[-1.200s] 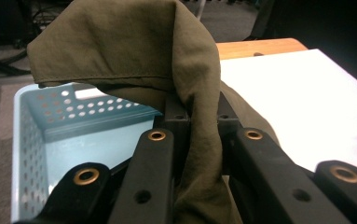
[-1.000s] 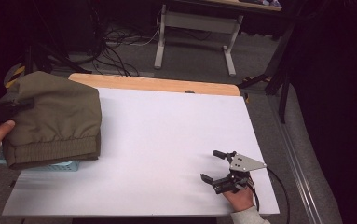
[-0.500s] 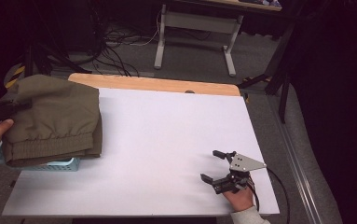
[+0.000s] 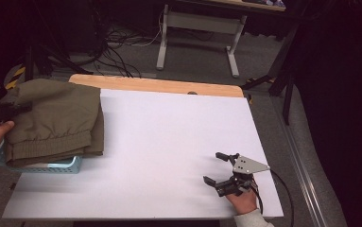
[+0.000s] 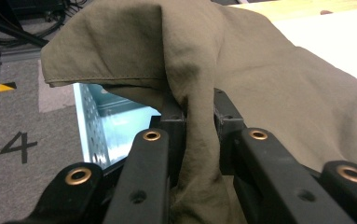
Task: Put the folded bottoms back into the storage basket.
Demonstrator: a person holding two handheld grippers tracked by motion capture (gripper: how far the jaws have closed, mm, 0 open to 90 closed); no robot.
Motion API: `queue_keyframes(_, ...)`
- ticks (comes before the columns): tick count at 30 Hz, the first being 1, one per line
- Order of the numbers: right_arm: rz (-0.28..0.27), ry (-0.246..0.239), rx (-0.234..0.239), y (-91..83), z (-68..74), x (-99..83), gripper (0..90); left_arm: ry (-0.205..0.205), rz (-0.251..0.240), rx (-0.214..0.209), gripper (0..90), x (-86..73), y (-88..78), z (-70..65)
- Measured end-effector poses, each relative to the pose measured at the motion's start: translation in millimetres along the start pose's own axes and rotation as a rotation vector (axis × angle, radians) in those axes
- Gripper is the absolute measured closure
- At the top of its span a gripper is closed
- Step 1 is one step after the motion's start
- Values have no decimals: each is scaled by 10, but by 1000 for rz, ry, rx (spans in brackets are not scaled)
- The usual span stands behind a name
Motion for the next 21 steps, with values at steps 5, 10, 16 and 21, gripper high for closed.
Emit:
queue_keyframes(5, 1, -1, 0, 1, 0, 0, 31, -4, 17, 2, 782, -15, 44, 55)
queue_keyframes(10, 1, -1, -1, 1, 0, -1, 31, -4, 36, 5, 783, -23, 87, 89)
queue_keyframes(16, 1, -1, 0, 2, 1, 0, 31, 1, 58, 14, 783, -43, 131, 110)
queue_keyframes(21, 2, -1, -1, 2, 0, -1, 31, 5, 71, 30, 778, -65, 169, 133)
Point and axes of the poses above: each handheld gripper's, and its own axes: y roughly forward along the jaws, x roughly out of its top, z roughly to its left, the point moved 5 cm from there along y, roughly forward along the jaws, and after that the axes turned 7 degrees about y, right-handed, at the moved point
